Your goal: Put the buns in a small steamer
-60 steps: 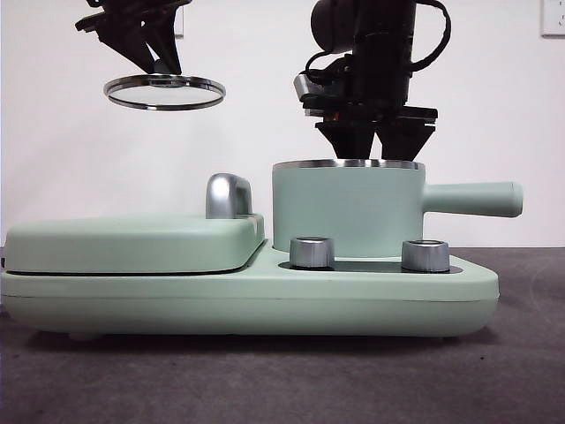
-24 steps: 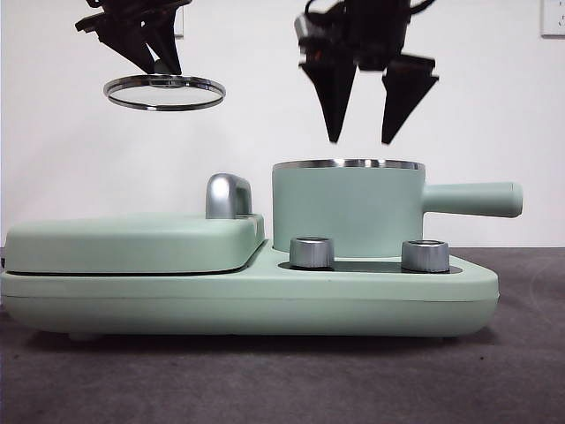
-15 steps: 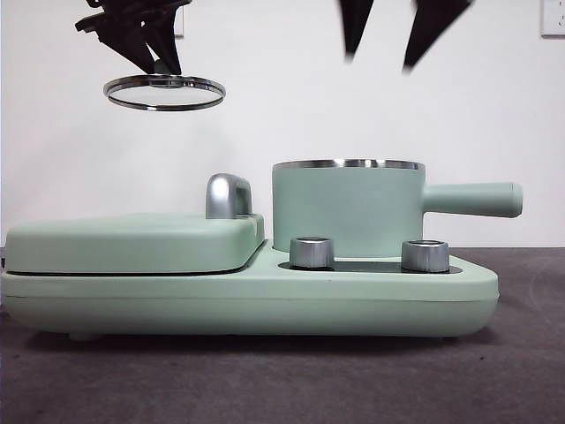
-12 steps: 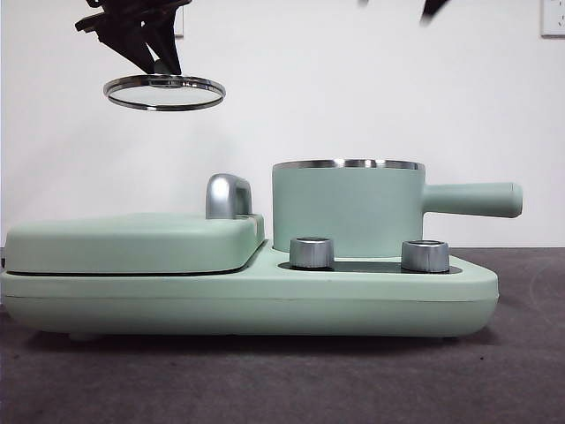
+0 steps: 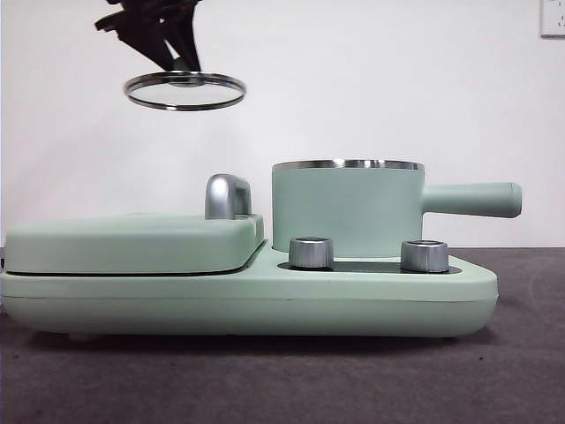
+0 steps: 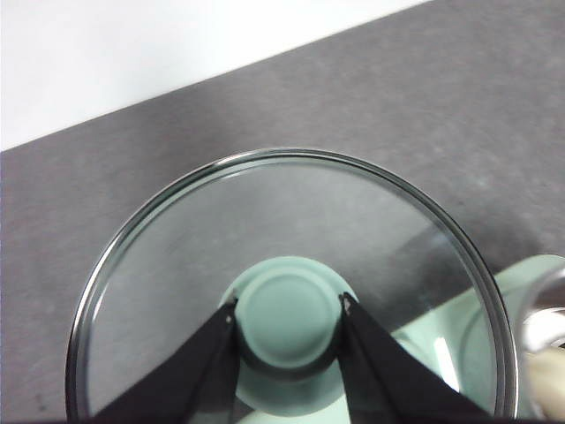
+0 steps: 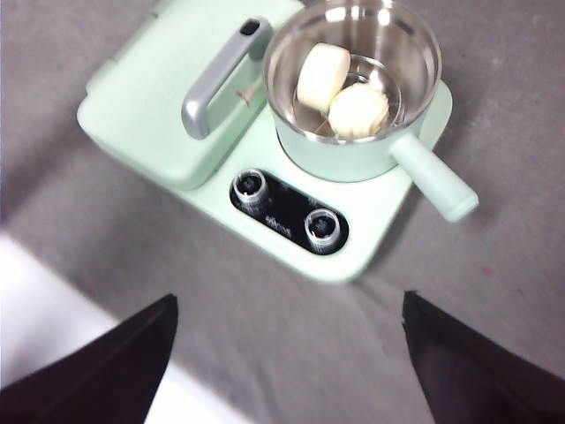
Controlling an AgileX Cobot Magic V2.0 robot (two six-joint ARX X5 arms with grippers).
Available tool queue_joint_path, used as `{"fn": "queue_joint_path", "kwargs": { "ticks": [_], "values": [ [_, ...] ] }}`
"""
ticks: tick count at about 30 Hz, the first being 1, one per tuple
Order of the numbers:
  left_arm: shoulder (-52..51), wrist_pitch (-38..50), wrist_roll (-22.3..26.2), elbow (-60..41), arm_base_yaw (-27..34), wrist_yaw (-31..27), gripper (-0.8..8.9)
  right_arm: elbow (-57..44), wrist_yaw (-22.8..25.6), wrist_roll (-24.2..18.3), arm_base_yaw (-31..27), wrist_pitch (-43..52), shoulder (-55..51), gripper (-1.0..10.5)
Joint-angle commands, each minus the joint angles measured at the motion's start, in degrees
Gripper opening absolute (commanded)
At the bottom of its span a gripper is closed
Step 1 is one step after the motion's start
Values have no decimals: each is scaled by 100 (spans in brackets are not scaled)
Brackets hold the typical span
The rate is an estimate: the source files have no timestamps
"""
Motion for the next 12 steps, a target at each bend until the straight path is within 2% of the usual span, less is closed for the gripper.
{"fn": "queue_joint_path", "kwargs": {
  "ticks": [1,7,12],
  "values": [
    [87,52,-50,210,-179,20,55,-772,15,302,72,667,-638,406],
    [87,-13,-50,210,-662,20,55,-2275,-48,697,70,1290,-1858,406],
    [90,-87,-46,210,-1095,20,55,-2903,-48,848,70,1412,-2409,405]
  ]
}}
